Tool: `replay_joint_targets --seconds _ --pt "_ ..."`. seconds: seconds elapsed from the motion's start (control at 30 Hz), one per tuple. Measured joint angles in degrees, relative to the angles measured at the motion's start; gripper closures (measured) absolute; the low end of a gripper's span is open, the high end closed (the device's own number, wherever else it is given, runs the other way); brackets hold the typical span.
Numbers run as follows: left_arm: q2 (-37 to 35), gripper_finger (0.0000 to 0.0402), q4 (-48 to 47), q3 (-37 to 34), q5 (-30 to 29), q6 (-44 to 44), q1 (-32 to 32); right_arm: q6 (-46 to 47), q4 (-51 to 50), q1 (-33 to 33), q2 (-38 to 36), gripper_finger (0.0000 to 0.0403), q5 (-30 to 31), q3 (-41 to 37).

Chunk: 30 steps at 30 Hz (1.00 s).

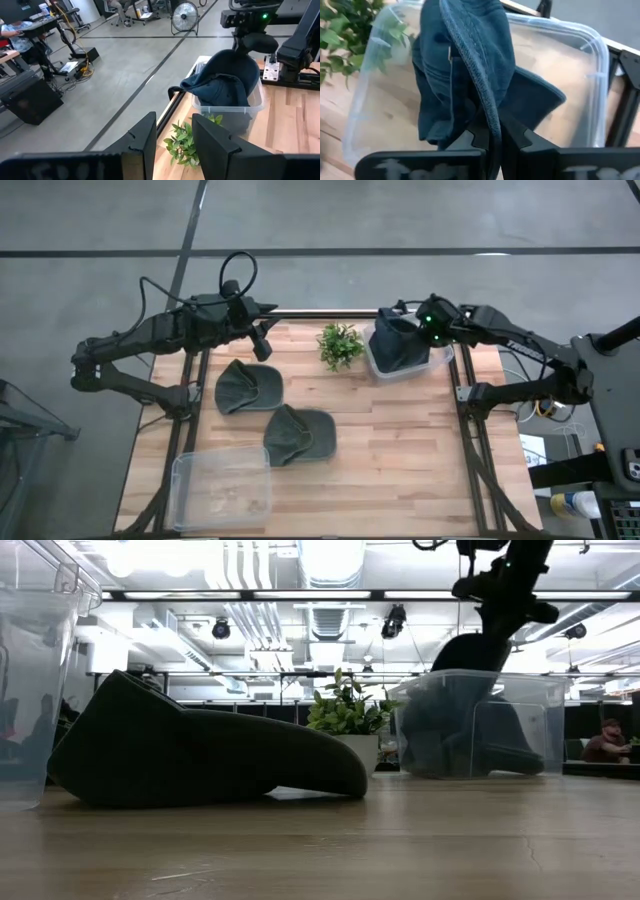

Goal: Pick & Place hat
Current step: Put the blue cap into the top transparent bin

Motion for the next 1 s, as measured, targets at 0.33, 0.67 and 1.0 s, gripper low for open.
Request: replay_joint_targets --seconds 0.33,0.67,1.0 --pt "0.0 0.0283 -0.02 0.0 -1.06 0.06 0.13 -1.49 8.74 -0.01 -3.15 0.0392 -1.04 5.28" --pt "0.0 0.0283 0.0 0.0 -1.91 -0.08 0.13 -1.71 13.73 -0.02 -4.61 0.0392 -10.64 9.0" --pt "0.0 0.0283 0.02 -0.02 -1.96 -0.05 0.13 0.82 7.56 -3.0 -3.13 0.0392 -7.38 0.43"
